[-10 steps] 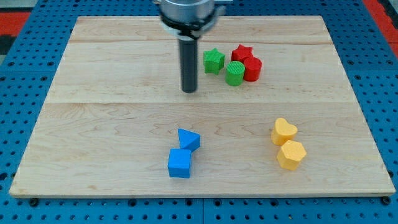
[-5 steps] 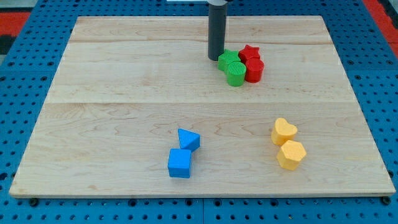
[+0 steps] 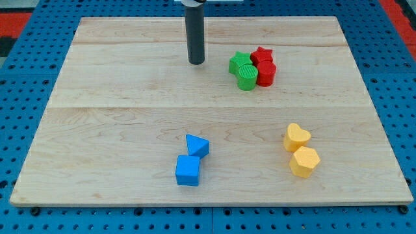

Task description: Join the green star with red blocks and the green circle

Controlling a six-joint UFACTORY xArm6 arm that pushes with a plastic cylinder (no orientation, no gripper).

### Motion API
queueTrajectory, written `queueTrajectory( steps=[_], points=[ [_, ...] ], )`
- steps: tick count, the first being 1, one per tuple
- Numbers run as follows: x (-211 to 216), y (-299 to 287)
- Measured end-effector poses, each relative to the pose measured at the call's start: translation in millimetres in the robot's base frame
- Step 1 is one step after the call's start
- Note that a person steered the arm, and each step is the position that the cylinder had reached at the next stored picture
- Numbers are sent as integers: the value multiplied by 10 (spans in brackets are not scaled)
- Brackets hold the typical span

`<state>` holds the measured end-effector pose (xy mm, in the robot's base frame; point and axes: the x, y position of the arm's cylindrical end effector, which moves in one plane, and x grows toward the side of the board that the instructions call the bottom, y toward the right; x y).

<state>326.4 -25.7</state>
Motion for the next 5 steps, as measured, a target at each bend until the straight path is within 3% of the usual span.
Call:
queueTrajectory(
  steps=[1,3,5],
  points=[
    [-1,-137],
    [70,-1740],
    [82,-1657]
  ],
)
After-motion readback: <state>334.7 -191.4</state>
